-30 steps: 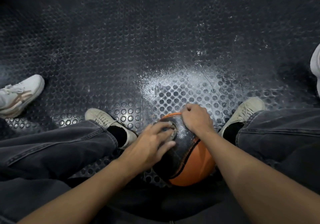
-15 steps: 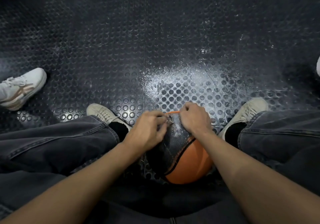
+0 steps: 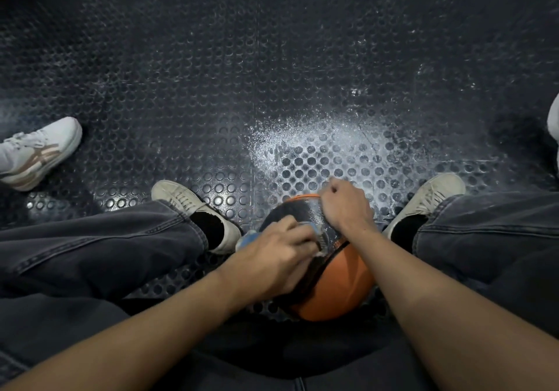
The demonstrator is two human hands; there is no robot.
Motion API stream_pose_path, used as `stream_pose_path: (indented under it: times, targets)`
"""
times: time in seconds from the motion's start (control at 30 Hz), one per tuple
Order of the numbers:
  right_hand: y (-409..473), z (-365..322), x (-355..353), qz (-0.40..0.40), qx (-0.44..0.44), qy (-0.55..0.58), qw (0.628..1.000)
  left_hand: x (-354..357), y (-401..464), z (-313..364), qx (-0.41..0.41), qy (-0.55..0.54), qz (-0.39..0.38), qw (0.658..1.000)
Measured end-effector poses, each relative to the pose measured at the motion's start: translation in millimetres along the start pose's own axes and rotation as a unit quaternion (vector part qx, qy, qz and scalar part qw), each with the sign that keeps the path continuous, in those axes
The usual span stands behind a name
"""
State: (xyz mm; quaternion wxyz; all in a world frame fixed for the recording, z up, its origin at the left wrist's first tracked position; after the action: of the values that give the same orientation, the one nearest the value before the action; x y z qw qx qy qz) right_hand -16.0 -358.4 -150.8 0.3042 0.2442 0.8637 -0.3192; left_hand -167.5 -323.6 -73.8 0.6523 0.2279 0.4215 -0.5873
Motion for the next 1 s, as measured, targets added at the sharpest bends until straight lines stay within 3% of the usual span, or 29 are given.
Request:
stream_pose_path:
  times: [0.17,0.23,0.3,0.37,0.5,0.67,0.8,0.83,0.97,1.0]
  targets:
    - [-1,-5,3,0.014,0.032,0.005,0.999,-14,22,-36,-0.134,-0.029,0.095,0.986]
    - [-3,-2,-1,0.02,0.052,0.006,0.998,-2,15,-13,-0.084,-0.013,0.075,0.994]
    - [-7,0,-8,0.016,0.05,0.003,0.999,7,3,9,-0.006,0.006,0.007,1.0]
    - [-5,-1,-7,0.005,0.034,0.011,0.999,0,9,0,0.009,0.017,0.007,1.0]
    - [-3,-2,0,0.02,0.052,0.019,0.998,-12,26,-33,-0.131,-0.008,0.092,0.987]
    - [-4,6,-8,0.024,0.074,0.01,0.997,-3,7,-4,0.017,0.022,-0.016,0.999]
    - [0,-2,2,0.013,0.056,0.01,0.998,-12,34,-31,-0.136,-0.019,0.092,0.986]
    - [-1,-2,2,0.021,0.06,0.004,0.998,-8,30,-24,-0.131,-0.01,0.088,0.987]
    - [-1,7,-4,0.027,0.066,0.01,0.997,2,1,-1,0.03,0.014,-0.014,0.999]
    - [0,6,-4,0.023,0.064,0.017,0.998,-4,5,-9,0.019,0.01,-0.003,1.0]
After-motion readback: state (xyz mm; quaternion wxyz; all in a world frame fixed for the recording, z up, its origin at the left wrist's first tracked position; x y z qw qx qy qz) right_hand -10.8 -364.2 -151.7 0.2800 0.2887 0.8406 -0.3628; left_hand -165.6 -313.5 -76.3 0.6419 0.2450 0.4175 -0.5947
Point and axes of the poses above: each hand's wrist, its own y-axis towards the middle knuckle, its own x-axis out of the palm, z = x × y, the point moved 4 cm from there along y, towards the middle knuckle, and after that the axes turned 12 degrees about -x, right-handed, at the moved point
